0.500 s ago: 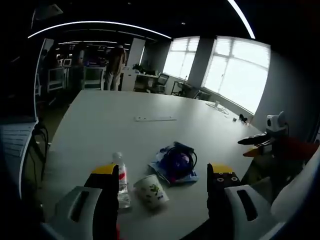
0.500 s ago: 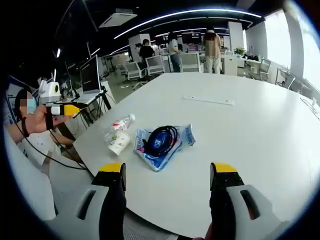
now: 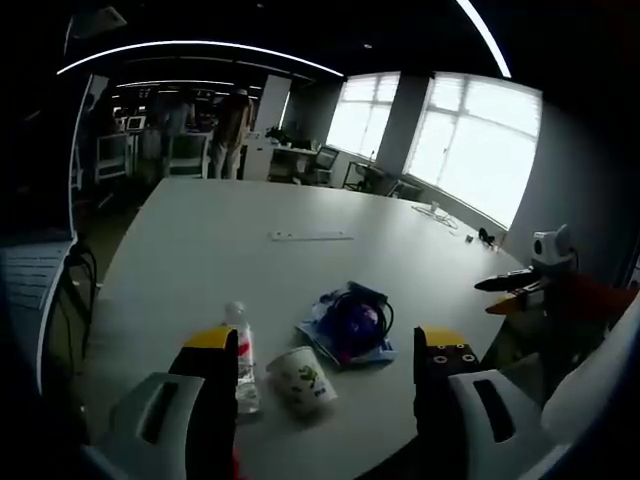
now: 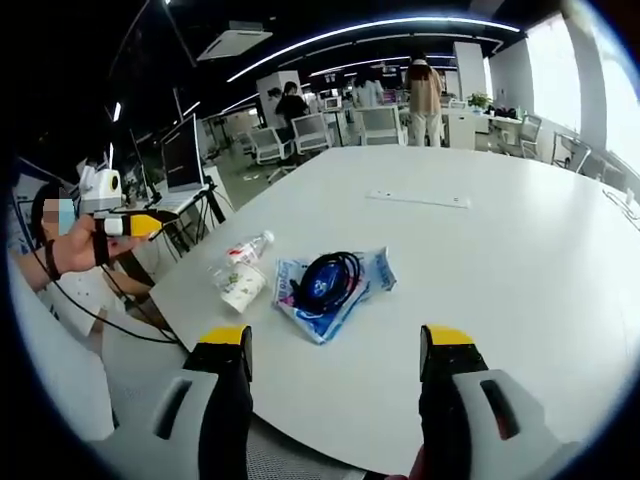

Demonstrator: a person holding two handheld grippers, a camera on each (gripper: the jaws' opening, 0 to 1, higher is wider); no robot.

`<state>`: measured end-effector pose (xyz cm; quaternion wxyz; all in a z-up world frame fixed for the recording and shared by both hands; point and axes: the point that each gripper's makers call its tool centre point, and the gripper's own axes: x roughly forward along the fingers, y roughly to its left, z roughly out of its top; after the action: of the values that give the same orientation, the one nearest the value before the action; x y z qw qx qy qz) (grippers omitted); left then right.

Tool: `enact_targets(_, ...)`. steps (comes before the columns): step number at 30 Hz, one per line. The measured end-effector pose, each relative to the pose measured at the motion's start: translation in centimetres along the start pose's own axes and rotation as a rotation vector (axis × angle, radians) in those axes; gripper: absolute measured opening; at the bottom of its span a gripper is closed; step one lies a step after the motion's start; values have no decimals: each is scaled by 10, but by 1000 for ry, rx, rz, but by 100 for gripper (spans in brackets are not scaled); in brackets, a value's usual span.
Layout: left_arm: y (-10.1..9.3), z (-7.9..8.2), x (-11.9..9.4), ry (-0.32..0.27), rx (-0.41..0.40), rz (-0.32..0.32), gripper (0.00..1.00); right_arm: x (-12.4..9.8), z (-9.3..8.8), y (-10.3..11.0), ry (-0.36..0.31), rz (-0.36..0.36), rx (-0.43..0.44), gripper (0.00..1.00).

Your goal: Arrange the tabletop items into an orderly group along one side of the table until the central work area is clear of visible clutter.

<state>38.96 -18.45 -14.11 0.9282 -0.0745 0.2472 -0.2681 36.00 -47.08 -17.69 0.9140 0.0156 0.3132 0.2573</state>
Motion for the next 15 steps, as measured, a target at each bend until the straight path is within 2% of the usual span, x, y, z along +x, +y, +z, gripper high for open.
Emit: enact_targets(15,3,-3,-1,11,4,9,72,0,-3,1,9,-1,-4,67)
